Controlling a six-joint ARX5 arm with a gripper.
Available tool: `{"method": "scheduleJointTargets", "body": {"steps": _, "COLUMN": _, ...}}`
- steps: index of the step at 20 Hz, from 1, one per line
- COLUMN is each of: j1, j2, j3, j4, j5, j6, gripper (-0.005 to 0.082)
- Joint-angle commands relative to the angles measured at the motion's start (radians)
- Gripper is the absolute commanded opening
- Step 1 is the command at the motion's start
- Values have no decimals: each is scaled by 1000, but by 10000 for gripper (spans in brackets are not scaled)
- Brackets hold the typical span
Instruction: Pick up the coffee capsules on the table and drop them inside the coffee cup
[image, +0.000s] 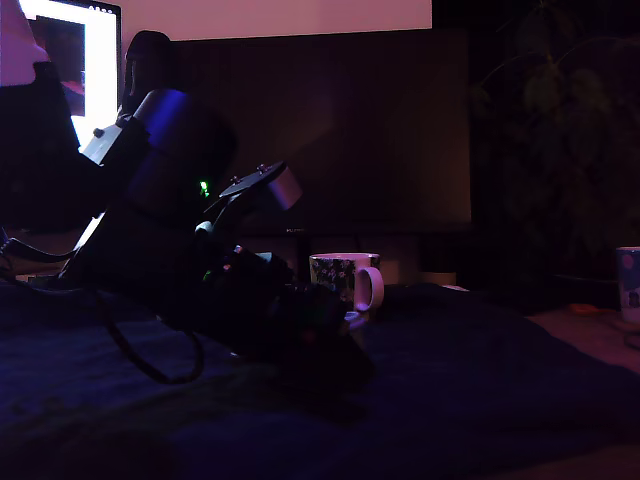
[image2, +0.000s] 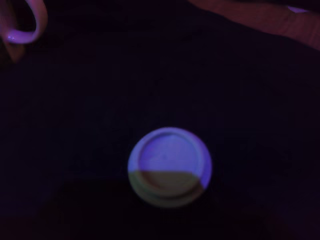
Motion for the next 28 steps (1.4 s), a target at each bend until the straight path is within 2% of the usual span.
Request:
{"method": "scheduleJointTargets", "body": {"steps": 1, "j1": -3, "j2": 19, "j3": 2, "j4": 21, "j5": -1, "j6": 6, "gripper": 250}}
{"method": "scheduleJointTargets", "body": {"steps": 11, "j1": 9, "j2": -23, "j3": 5, "j4": 135, "j5": -2, "j6": 6, "gripper": 250}}
{"method": "scheduleJointTargets", "body": {"steps": 15, "j1": 77, "j2": -75, "j3": 8, "j4": 135, "j5": -23, "j6": 13, "gripper": 250}}
{"method": "scheduleJointTargets", "body": {"steps": 20, "j1": 186, "j2": -124, "j3": 26, "j4": 133, "j5": -21, "j6": 12, "gripper": 250}}
{"method": "scheduleJointTargets", "body": {"steps": 28, "j1": 203, "j2": -127, "j3": 83, "j4": 117, "j5": -16, "j6": 12, "gripper": 250}}
